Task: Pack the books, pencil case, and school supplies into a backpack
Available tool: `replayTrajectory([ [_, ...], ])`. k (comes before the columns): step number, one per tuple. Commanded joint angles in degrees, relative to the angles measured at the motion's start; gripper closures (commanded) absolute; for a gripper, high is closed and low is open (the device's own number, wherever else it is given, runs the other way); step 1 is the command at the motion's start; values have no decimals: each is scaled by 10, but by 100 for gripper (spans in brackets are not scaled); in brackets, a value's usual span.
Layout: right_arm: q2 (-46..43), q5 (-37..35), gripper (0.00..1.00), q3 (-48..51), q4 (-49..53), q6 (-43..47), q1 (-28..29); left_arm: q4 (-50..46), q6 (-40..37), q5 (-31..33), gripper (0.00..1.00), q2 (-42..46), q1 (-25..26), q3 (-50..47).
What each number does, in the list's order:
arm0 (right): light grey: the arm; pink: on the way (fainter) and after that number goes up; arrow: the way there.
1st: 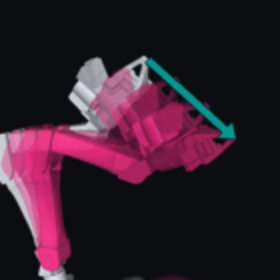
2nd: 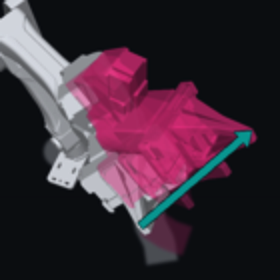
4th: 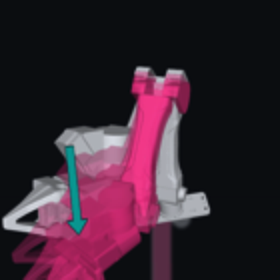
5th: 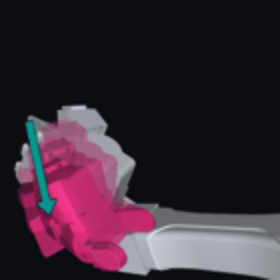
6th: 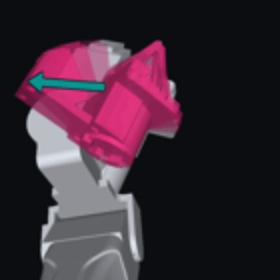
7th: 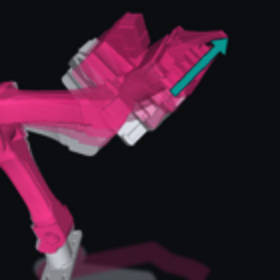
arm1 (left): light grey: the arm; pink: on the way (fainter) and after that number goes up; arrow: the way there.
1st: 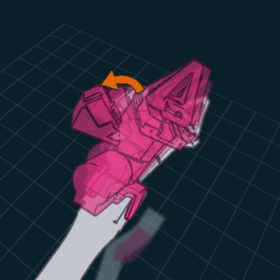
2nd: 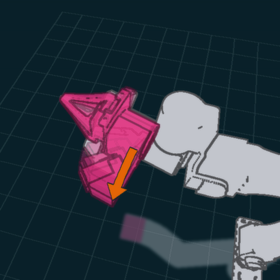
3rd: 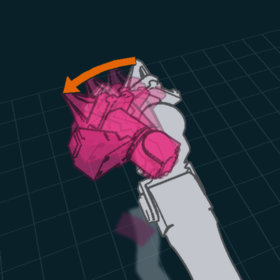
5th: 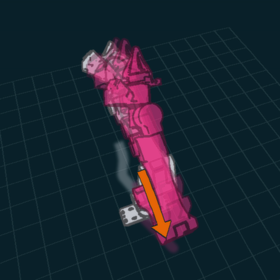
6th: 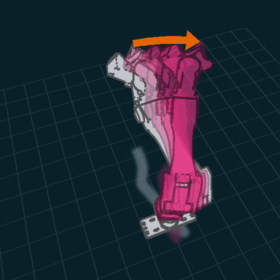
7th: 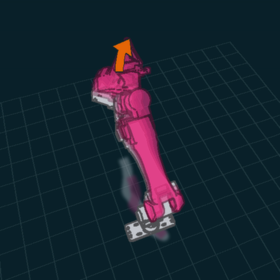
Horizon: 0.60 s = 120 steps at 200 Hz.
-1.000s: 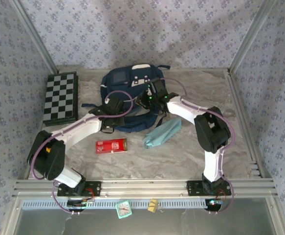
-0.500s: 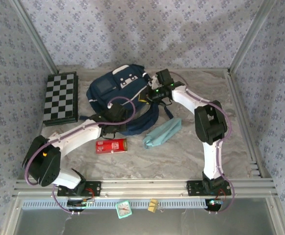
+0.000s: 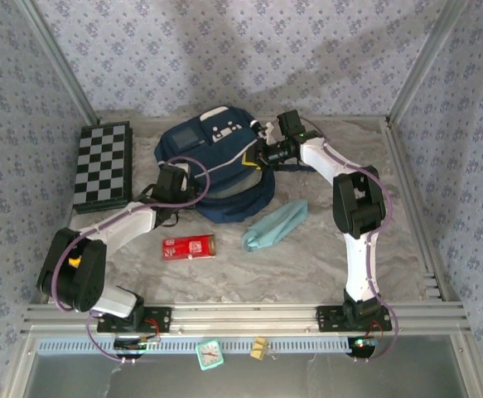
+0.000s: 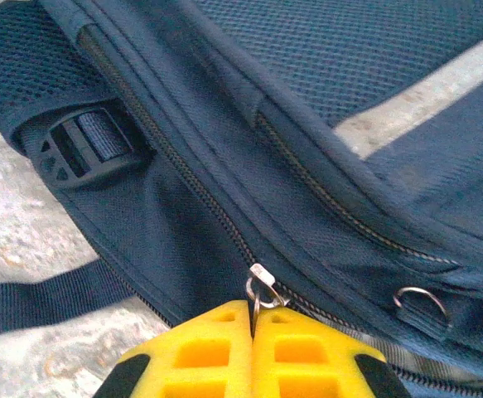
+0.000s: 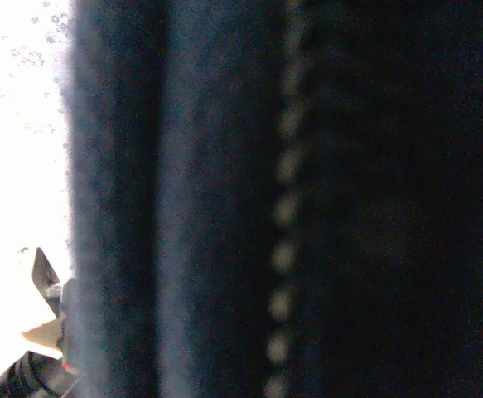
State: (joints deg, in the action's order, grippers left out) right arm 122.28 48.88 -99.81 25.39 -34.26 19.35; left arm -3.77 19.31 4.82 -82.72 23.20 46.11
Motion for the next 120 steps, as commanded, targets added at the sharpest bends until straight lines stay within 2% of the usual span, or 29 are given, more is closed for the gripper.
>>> replayTrajectory([
  [1,-7,3,100,-28,45,54,-32,51,-24,62,100,-12,-66,1],
  [28,-3,-5,100,-32,64,70,-32,50,-21,57,100,-52,-93,33],
  [47,-5,-2,100,-29,72,79,-36,30,-1,107,100,-71,-98,56],
  [63,-8,-4,100,-23,69,75,-40,39,-6,62,100,-63,-109,50],
  [80,-6,-7,100,-30,79,81,-41,59,-23,47,100,-47,-89,37],
  [92,-5,-10,100,-31,67,69,-45,72,-54,48,100,-43,-53,33],
  [103,-3,-19,93,-34,55,52,-49,71,-83,87,100,-46,-8,39],
  [112,-3,-32,80,-39,52,41,-49,70,-90,112,100,-57,19,45],
  [120,-5,-42,69,-41,49,28,-49,72,-79,97,100,-64,29,46],
])
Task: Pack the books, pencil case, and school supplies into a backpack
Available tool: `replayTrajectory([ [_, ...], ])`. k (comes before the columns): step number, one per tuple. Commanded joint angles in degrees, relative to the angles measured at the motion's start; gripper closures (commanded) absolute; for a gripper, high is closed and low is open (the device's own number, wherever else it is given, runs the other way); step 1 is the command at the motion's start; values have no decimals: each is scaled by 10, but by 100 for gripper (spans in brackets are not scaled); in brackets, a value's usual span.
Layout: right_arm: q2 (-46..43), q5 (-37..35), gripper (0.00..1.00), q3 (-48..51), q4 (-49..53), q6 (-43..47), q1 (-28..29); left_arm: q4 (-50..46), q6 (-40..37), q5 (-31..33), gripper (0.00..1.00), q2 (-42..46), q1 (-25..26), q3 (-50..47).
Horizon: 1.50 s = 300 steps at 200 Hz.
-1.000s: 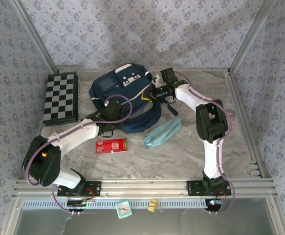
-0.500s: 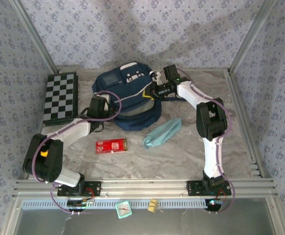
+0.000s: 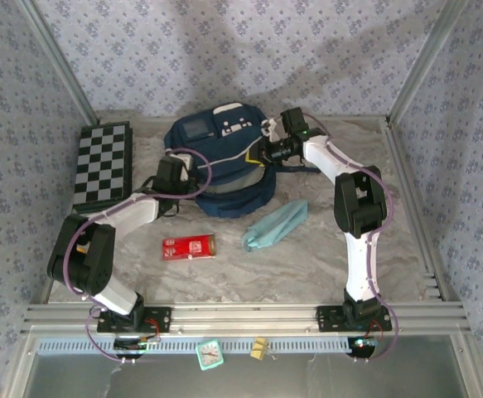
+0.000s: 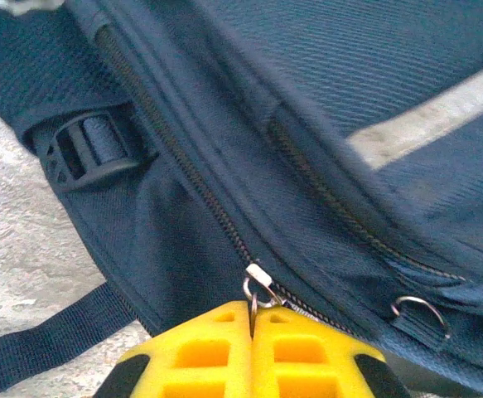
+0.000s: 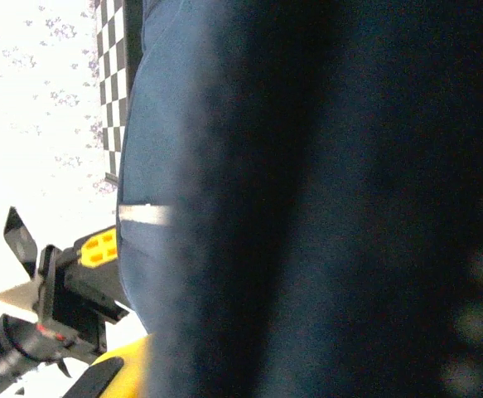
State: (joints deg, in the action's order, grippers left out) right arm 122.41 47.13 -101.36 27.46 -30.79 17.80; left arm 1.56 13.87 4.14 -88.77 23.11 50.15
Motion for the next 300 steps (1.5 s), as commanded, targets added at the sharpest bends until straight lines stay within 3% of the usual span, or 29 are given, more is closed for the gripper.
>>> replayTrajectory([
  [1,-7,-26,69,-25,27,-8,-34,19,-22,102,100,-4,30,5],
  [17,-31,-43,49,2,0,-46,-24,29,1,59,100,-11,37,4],
  [38,-96,-96,31,92,-68,-121,7,29,4,69,100,-14,62,5],
  [60,-156,-162,19,193,-170,-213,55,24,12,65,100,-21,64,11],
  [78,-164,-226,17,232,-216,-261,90,21,16,72,100,-22,63,13],
  [98,-153,-276,22,248,-256,-293,121,21,20,77,100,-18,63,13],
  [114,-130,-281,32,229,-255,-291,139,25,15,78,100,-10,63,6],
  [159,-115,-266,88,187,-196,-208,138,26,12,86,100,33,64,-31],
  [177,-120,-230,100,170,-143,-147,128,11,26,112,100,63,70,-52],
  [232,-148,-112,100,179,-111,-60,36,-20,58,171,100,93,84,-79],
  [249,-132,-106,100,151,-79,-39,35,-31,51,173,100,77,61,-63],
  [276,-105,-90,100,125,-57,-23,46,-21,65,104,100,58,-6,-51],
  [300,-108,-107,100,121,-44,-7,54,-48,58,133,100,39,-12,-32],
])
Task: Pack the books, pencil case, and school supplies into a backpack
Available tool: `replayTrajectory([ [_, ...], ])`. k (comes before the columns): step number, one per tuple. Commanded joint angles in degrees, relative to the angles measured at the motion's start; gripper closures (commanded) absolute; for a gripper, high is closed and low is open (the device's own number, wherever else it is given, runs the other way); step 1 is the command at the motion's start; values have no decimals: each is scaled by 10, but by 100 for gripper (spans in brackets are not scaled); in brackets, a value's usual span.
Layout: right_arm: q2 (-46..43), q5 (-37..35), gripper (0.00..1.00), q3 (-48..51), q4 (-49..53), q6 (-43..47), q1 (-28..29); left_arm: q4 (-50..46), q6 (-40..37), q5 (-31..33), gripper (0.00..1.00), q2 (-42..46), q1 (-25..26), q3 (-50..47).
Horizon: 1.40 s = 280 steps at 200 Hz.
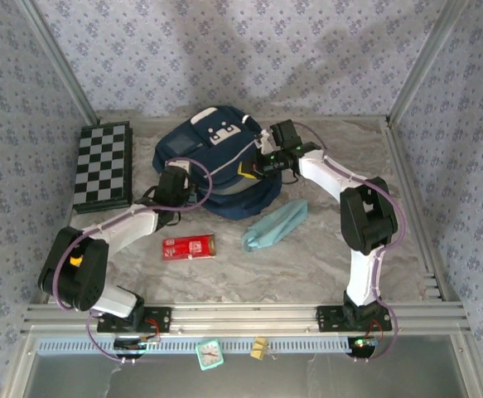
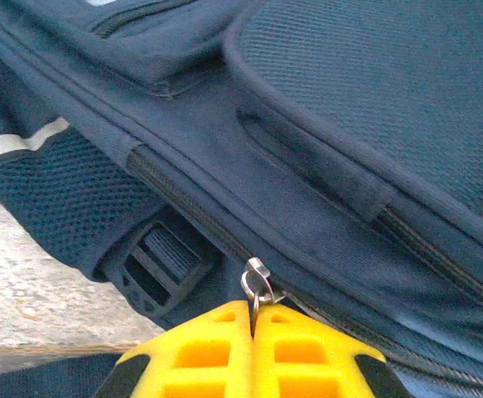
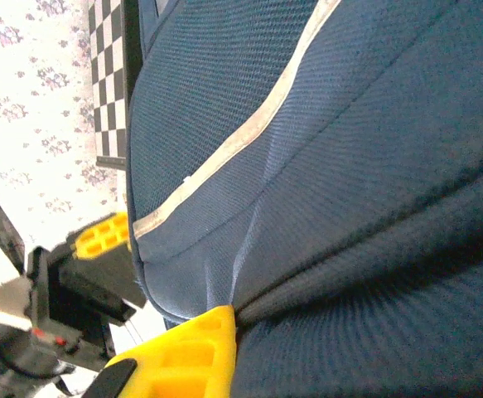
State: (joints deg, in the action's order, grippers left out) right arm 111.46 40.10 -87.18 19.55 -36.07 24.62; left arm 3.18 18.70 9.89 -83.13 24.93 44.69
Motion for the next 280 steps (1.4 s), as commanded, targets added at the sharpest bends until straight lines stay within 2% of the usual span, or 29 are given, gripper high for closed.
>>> replayTrajectory([
  [1,1,-37,100,-20,35,46,-15,-67,11,74,100,-18,-32,25],
  [16,-1,-36,100,-20,33,42,-14,-74,18,42,100,-19,-38,32],
  [27,-2,-34,90,-20,36,43,-13,-56,10,21,100,-8,-26,20],
  [36,-7,-36,74,-17,43,48,-12,-65,2,18,100,-2,-10,20],
  [43,-18,-36,59,-11,49,52,-12,-90,-3,22,92,0,2,29],
  [51,-32,-41,48,4,53,56,-11,-123,-5,29,84,3,15,42],
  [60,-54,-54,40,29,57,59,-10,-155,8,27,77,12,24,53],
  [79,-102,-77,30,84,86,62,-14,-197,39,-10,59,49,38,56],
  [93,-146,-86,25,129,101,58,-23,-222,76,-18,51,80,49,52],
  [118,-218,-137,15,183,168,56,-33,-229,131,-65,45,108,80,38],
  [146,-281,-196,6,276,193,14,-35,-212,151,-94,43,79,149,42],
  [176,-306,-192,4,370,106,-80,-11,-164,177,-114,46,35,195,41],
  [193,-299,-187,6,406,39,-127,10,-135,186,-141,48,3,201,42],
  [210,-273,-192,10,422,6,-161,13,-120,190,-142,53,-19,207,44],
  [227,-257,-178,13,445,-56,-201,17,-112,189,-148,54,-28,212,47],
  [247,-247,-196,23,454,-76,-207,21,-116,182,-133,54,-31,218,48],
  [280,-235,-197,50,460,-84,-198,8,-129,157,-110,57,-17,218,49],
])
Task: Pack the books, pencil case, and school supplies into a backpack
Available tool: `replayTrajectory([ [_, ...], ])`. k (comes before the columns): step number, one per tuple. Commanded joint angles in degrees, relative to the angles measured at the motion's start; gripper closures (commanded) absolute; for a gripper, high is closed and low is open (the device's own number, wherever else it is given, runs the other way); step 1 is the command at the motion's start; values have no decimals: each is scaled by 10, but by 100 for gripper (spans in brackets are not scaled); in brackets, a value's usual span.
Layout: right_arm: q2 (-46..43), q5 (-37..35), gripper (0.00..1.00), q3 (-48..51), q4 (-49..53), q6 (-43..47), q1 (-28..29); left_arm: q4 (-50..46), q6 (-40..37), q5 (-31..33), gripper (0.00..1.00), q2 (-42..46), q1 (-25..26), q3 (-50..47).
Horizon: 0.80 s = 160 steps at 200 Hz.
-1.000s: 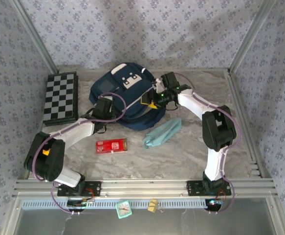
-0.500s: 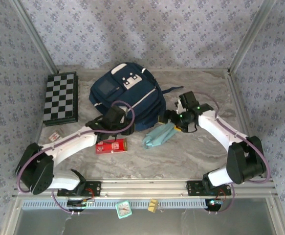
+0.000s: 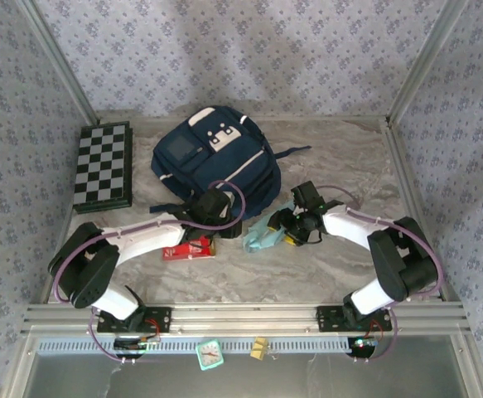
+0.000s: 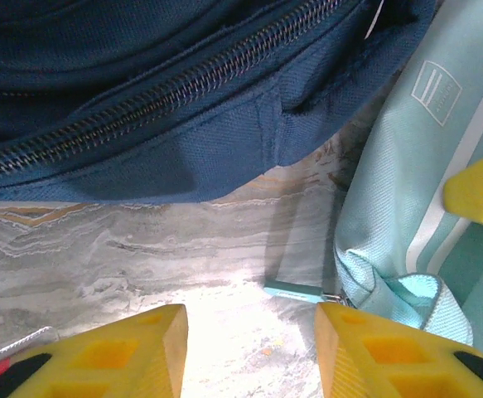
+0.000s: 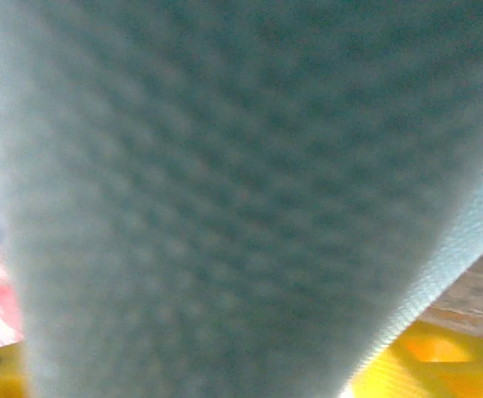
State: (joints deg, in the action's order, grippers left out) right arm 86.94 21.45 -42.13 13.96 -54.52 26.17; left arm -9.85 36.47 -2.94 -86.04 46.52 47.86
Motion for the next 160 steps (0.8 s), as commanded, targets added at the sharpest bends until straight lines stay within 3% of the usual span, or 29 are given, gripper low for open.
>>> replayTrajectory([
  [1,9,-10,51,9,-29,-13,-8,1,-22,19,57,12,2,18],
  [42,-20,-9,79,11,-5,18,-29,-54,-112,97,56,29,0,68],
  [66,-51,-7,81,9,28,49,-54,-86,-180,132,55,5,-12,120],
  [101,-95,5,82,-1,71,91,-102,-88,-303,112,49,-66,-20,185],
  [123,-112,18,82,-1,89,106,-130,-107,-330,169,49,-123,-21,242],
  [146,-124,22,81,6,91,110,-145,-121,-370,175,48,-180,-23,295],
  [160,-126,26,81,7,90,111,-151,-126,-385,211,48,-217,-23,329],
])
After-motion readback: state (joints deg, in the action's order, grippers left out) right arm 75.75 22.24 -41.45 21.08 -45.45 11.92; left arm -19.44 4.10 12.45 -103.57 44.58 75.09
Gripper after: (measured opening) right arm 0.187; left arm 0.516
